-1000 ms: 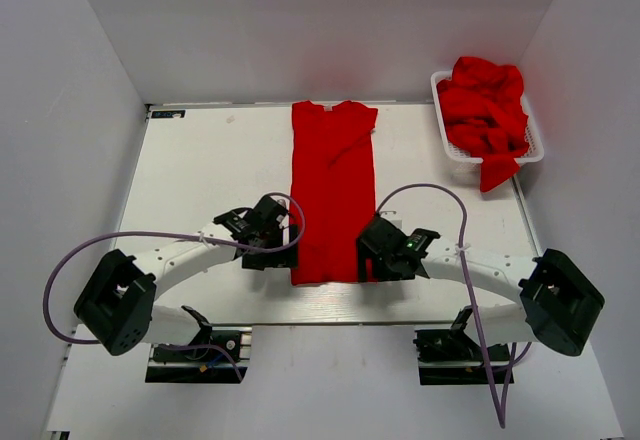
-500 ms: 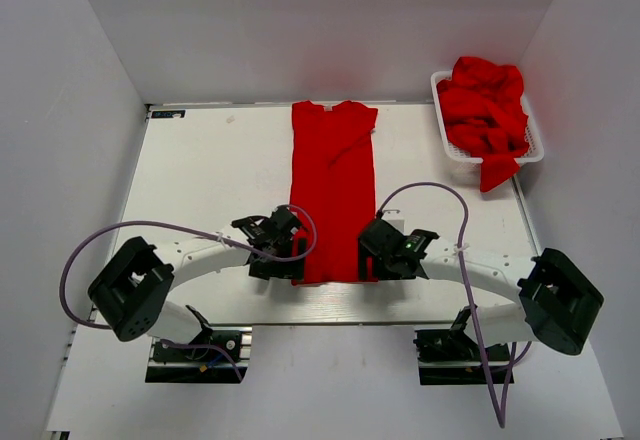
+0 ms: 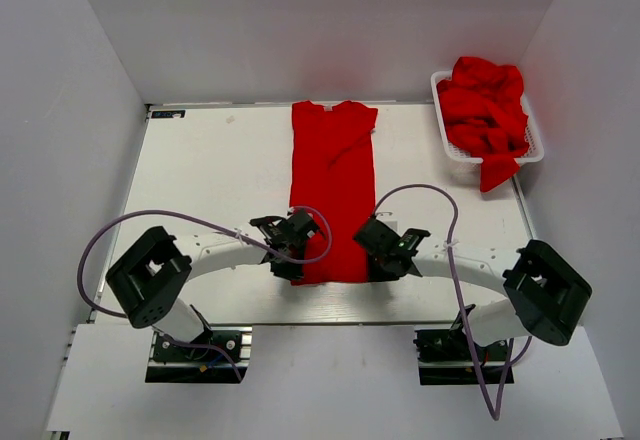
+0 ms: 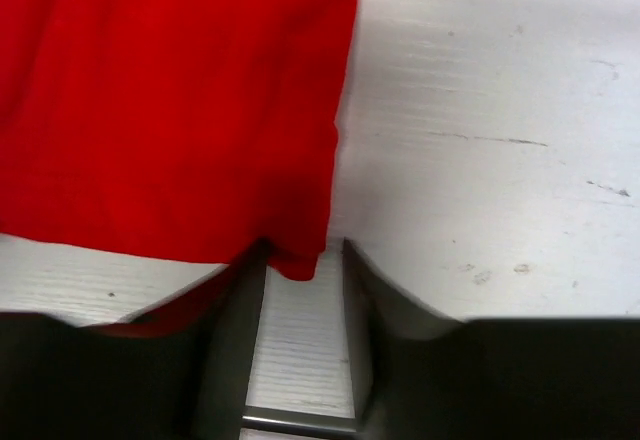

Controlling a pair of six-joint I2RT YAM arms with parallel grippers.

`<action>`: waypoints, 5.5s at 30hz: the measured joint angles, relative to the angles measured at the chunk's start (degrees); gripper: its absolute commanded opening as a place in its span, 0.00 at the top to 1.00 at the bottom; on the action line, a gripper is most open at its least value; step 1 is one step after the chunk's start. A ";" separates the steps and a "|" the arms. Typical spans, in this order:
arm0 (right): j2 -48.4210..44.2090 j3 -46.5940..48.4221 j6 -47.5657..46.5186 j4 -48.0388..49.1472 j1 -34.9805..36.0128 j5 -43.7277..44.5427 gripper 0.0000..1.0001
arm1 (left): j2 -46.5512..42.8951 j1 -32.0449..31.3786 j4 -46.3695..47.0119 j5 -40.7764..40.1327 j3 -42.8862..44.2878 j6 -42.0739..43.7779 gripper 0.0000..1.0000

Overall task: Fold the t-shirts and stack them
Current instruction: Grab the bottom of the folded rectangular tshirt with both arms, then fold the folded rectangular tshirt in 1/3 of the way, then grab one side of the 2/3 rectangular tshirt with both arms

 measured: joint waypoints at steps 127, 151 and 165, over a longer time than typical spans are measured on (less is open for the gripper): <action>40.19 57.27 -28.41 4.44 -30.91 -11.50 0.10 | 38.21 25.35 5.03 -3.72 56.54 20.46 0.00; 14.69 23.80 -21.70 6.99 -29.94 -13.84 0.10 | 12.00 23.98 3.67 -1.11 24.44 16.37 0.00; 21.90 23.85 -18.23 9.62 -27.87 -9.97 0.10 | 18.53 23.96 5.55 0.13 23.93 14.88 0.00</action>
